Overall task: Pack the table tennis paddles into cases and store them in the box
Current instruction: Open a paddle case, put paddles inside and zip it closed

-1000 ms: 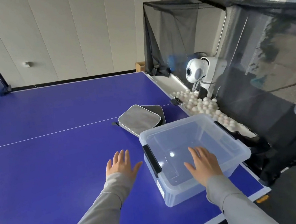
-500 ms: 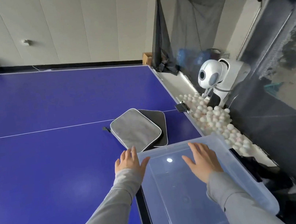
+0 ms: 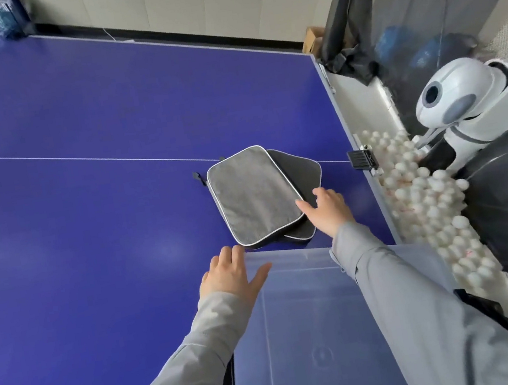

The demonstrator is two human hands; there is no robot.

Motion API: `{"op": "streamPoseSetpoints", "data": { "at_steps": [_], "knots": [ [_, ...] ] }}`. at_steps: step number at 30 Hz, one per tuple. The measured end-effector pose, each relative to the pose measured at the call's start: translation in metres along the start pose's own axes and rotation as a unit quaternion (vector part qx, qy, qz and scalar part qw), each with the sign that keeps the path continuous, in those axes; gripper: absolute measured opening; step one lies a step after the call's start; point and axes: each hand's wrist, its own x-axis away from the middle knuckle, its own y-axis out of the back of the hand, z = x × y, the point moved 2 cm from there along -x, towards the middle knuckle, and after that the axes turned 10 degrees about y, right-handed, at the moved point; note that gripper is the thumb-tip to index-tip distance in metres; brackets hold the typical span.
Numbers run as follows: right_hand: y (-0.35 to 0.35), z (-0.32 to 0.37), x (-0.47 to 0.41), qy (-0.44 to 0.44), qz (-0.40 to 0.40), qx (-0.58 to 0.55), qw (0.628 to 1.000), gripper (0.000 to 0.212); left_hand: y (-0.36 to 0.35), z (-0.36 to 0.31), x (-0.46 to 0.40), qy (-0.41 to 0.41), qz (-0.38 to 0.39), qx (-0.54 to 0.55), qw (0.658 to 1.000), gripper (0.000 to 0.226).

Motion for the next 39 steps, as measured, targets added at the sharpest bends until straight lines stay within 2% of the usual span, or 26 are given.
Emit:
{"op": "streamPoseSetpoints", "data": {
  "at_steps": [6,10,15,20,23,26,28,30,31,34,36,39],
  "knots": [
    [-0.034,-0.004,-0.049,-0.066,0.062,-0.047,0.995,0.075,-0.008,0.004,-0.002,0.015,-0.01,0.01,1.0,0.06],
    [-0.052,-0.008,-0.06,-0.111,0.077,-0.117,0.984,0.07,-0.01,0.006,-0.004,0.016,-0.011,0.004,1.0,0.06],
    [-0.053,0.003,-0.055,-0.116,0.036,-0.287,0.95,0.059,-0.007,0.005,-0.004,0.02,-0.009,-0.008,1.0,0.06],
    [-0.03,0.02,-0.046,-0.054,-0.027,-0.31,0.949,0.057,-0.007,0.005,-0.005,0.022,-0.006,-0.016,1.0,0.06],
    [-0.006,0.029,-0.034,-0.024,-0.079,-0.325,0.942,0.043,-0.006,0.006,-0.006,0.026,-0.005,-0.015,1.0,0.061],
    [0.022,0.035,-0.012,0.005,-0.134,-0.364,0.921,0.038,-0.004,0.006,-0.004,0.009,-0.027,0.002,1.0,0.06],
    [0.04,0.04,0.008,0.024,-0.166,-0.413,0.895,0.039,0.003,0.007,-0.001,0.005,-0.056,0.073,0.996,0.053],
    [0.055,0.044,0.033,0.047,-0.19,-0.455,0.868,0.037,0.015,0.014,0.005,0.027,-0.083,0.195,0.977,0.045],
    [0.06,0.046,0.047,0.059,-0.197,-0.474,0.856,0.035,0.022,0.019,0.01,0.043,-0.092,0.272,0.957,0.04],
    [0.061,0.054,0.091,0.089,-0.186,-0.532,0.821,0.03,0.051,0.036,0.024,0.096,-0.067,0.502,0.857,0.03],
    [0.051,0.062,0.121,0.108,-0.154,-0.562,0.806,0.027,0.076,0.047,0.031,0.111,-0.022,0.587,0.802,0.031],
    [0.029,0.078,0.161,0.138,-0.095,-0.585,0.793,0.018,0.113,0.066,0.041,0.1,0.029,0.653,0.75,0.035]
  ]
}}
